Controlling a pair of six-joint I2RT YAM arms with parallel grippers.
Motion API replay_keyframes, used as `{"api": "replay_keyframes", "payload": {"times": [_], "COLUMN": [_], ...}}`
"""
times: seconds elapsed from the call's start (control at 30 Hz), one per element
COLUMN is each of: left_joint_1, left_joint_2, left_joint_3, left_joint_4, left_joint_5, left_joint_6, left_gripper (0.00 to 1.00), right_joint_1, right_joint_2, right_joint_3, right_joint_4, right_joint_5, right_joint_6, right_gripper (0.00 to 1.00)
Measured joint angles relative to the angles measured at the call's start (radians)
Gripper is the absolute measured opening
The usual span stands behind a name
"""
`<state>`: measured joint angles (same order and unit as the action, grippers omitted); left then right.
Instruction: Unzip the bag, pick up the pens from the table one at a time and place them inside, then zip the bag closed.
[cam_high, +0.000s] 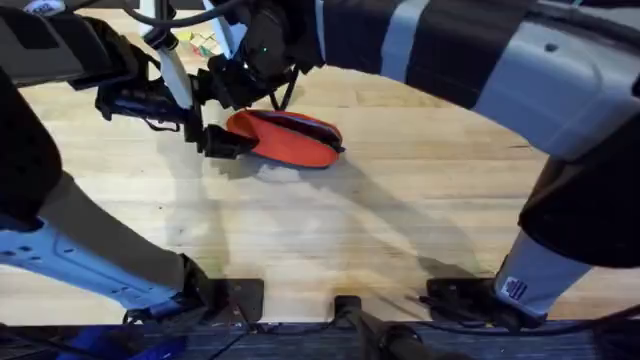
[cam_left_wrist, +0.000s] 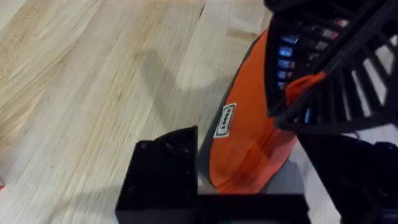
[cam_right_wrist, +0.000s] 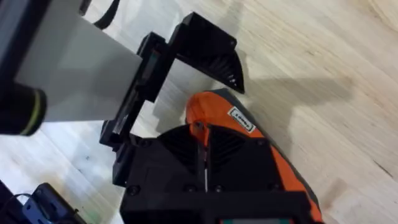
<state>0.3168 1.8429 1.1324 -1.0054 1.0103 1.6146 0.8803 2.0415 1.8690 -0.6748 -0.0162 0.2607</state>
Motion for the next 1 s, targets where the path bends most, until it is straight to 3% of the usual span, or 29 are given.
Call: {"api": "replay_keyframes", "payload": {"times": [0.2, 0.43, 0.63, 0.7, 0.83, 0.87, 1.0], "left_joint_1": [0.010, 0.056, 0.060, 0.060, 0.058, 0.057, 0.056], "left_joint_2": [0.000, 0.000, 0.000, 0.000, 0.000, 0.000, 0.000], "left_joint_3": [0.000, 0.000, 0.000, 0.000, 0.000, 0.000, 0.000], "left_joint_4": [-0.019, -0.038, -0.046, -0.050, -0.058, -0.056, -0.057], "left_joint_5": [0.005, 0.040, 0.062, 0.069, 0.078, 0.079, 0.082], "left_joint_6": [-0.001, -0.003, -0.004, -0.010, -0.011, -0.006, -0.007], "left_gripper": [0.968, 0.974, 0.966, 0.794, 0.170, 0.078, 0.045], "right_joint_1": [0.000, 0.000, 0.000, 0.000, 0.000, 0.000, -0.002], "right_joint_2": [0.000, 0.000, 0.000, 0.000, 0.000, 0.000, 0.000], "right_joint_3": [0.000, 0.000, 0.000, 0.000, 0.000, 0.000, 0.000], "right_joint_4": [0.000, 0.000, 0.000, 0.000, 0.000, 0.000, 0.000], "right_joint_5": [0.000, 0.000, 0.000, 0.000, 0.000, 0.000, 0.000], "right_joint_6": [0.000, 0.000, 0.000, 0.000, 0.000, 0.000, 0.000], "right_gripper": [0.030, 0.030, 0.030, 0.030, 0.030, 0.030, 0.030]}}
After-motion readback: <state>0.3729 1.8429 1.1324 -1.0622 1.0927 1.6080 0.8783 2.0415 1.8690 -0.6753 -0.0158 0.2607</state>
